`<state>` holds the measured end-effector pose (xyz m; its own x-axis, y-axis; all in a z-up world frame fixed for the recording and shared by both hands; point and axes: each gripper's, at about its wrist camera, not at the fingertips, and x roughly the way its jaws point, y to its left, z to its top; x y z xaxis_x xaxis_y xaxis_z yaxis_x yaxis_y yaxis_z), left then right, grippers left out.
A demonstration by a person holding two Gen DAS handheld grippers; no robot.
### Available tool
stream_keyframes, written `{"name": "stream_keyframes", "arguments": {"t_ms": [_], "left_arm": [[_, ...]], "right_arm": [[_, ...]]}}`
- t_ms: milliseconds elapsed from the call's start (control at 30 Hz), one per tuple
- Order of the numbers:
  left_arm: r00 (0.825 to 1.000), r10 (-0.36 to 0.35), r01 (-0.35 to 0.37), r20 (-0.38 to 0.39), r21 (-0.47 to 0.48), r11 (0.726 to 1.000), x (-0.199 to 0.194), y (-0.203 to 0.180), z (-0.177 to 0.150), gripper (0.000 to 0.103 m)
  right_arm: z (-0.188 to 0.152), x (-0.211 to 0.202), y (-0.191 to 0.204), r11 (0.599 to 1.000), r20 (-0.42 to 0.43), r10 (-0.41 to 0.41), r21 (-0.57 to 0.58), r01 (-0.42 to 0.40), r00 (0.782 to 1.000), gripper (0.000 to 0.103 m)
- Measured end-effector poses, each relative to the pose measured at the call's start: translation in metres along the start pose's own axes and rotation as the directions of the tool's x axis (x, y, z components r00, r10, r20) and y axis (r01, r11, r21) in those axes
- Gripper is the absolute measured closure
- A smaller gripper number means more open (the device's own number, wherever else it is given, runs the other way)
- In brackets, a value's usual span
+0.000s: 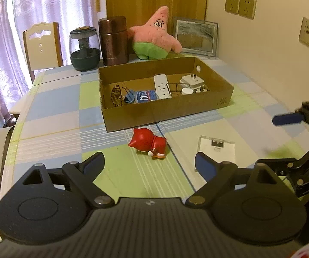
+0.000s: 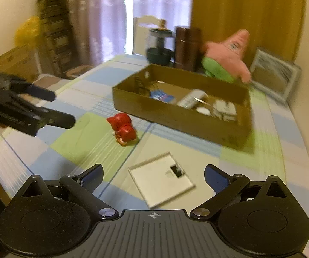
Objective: Organize rigid objects
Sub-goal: 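Move the right tool over the white square plastic lid on the table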
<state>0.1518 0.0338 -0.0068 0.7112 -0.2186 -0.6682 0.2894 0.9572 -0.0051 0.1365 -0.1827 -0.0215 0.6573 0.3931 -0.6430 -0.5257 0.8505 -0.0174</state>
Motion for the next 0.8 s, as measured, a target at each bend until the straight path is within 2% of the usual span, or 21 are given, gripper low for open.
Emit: {"name": "stream_keyframes", "arguments": {"t_ms": [133,300,433,633,800], "left_arm": [[1.000,-0.015,0.015,-0.015,0.009,1.000,0.019,0.004,-0.006,0.013],[0.997,-0.052,0.054,-0.052,0.048,0.997,0.046,0.002,-0.014,0.009],[0.994,-0.086,0.092,-0.069,0.081,0.992,0.062,0.000,-0.016,0.002],[0.983,-0.152,0.169,-0.104,0.180,0.969,0.081,-0.002,-0.012,0.002],[0.979,-0.164,0.188,-0.120,0.225,0.956,0.089,-0.005,-0.010,0.002]], "right_arm": [[-0.005,0.026,-0.002,0.994,-0.030,0.076,-0.079,-0.078,0.997,0.005],[-0.013,0.055,-0.006,0.979,-0.066,0.101,-0.171,-0.111,0.993,0.003],[-0.017,0.076,-0.017,0.971,-0.114,0.130,-0.185,-0.149,0.985,0.003],[-0.019,0.099,-0.026,0.954,-0.182,0.152,-0.229,-0.192,0.971,0.003],[-0.018,0.114,-0.035,0.954,-0.206,0.154,-0.224,-0.200,0.966,0.003]]}}
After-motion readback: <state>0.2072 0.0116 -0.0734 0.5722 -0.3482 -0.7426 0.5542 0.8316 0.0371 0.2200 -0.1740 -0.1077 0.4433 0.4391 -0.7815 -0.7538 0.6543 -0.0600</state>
